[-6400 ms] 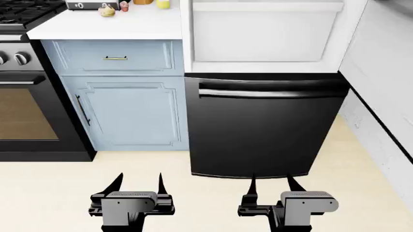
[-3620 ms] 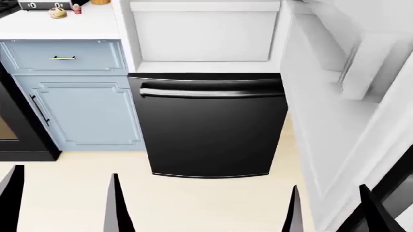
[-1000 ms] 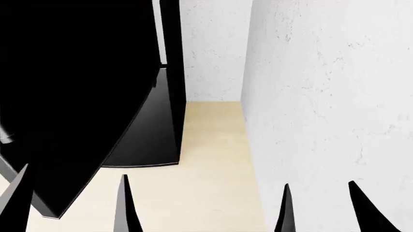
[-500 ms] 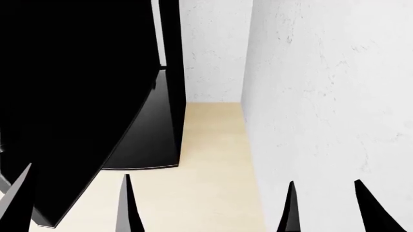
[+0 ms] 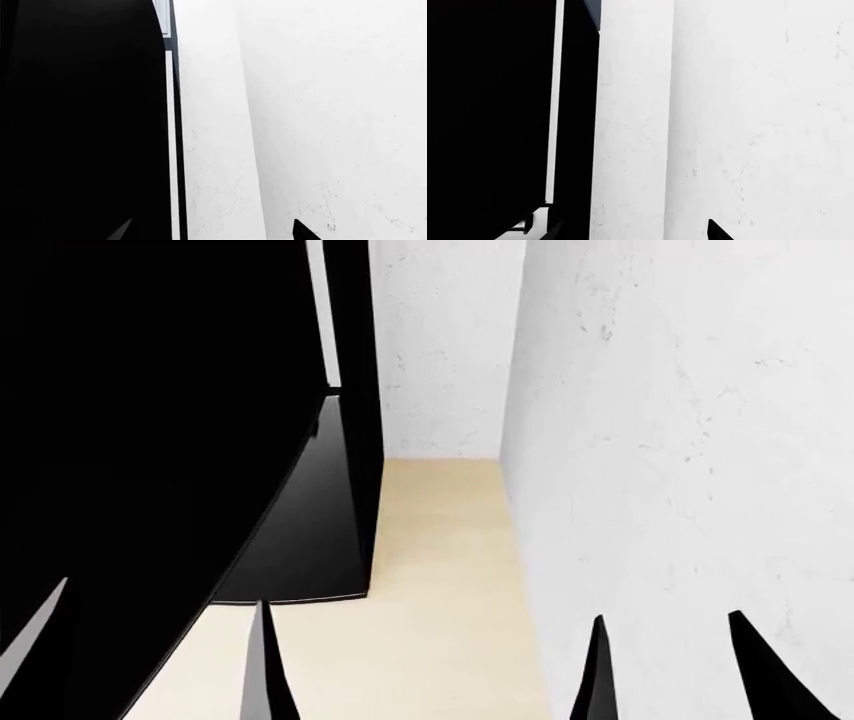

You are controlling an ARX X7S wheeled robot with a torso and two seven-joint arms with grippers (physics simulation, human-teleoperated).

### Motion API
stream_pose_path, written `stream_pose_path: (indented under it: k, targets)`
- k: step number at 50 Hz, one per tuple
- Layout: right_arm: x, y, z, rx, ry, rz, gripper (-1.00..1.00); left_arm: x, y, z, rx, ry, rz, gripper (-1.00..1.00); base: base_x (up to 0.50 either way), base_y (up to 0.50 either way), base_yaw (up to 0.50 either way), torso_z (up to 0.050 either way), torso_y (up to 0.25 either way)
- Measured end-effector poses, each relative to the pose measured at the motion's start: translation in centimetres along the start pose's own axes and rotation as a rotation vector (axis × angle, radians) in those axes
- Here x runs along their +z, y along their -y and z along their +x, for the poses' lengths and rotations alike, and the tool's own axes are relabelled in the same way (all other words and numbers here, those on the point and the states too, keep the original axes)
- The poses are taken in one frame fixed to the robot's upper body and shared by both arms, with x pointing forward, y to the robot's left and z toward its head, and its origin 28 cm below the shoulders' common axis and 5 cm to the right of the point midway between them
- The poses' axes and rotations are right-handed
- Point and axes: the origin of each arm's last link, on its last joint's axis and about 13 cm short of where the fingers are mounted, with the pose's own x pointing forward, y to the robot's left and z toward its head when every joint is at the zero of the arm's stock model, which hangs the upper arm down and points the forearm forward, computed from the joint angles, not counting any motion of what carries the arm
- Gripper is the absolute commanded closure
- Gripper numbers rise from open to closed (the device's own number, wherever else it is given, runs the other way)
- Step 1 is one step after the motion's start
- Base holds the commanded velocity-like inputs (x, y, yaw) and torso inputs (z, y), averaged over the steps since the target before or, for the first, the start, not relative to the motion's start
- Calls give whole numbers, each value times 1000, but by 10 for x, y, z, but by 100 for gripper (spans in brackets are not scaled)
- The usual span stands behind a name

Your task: Close the fridge door

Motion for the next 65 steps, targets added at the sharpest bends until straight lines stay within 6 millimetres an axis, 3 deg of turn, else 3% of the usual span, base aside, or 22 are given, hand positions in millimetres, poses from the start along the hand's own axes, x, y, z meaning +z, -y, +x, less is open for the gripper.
stream_pose_path:
  k: [65]
  targets:
    - [1, 0, -1, 25, 19, 1, -100, 0, 1, 0, -6, -2, -4, -100, 329, -21, 0, 0, 0]
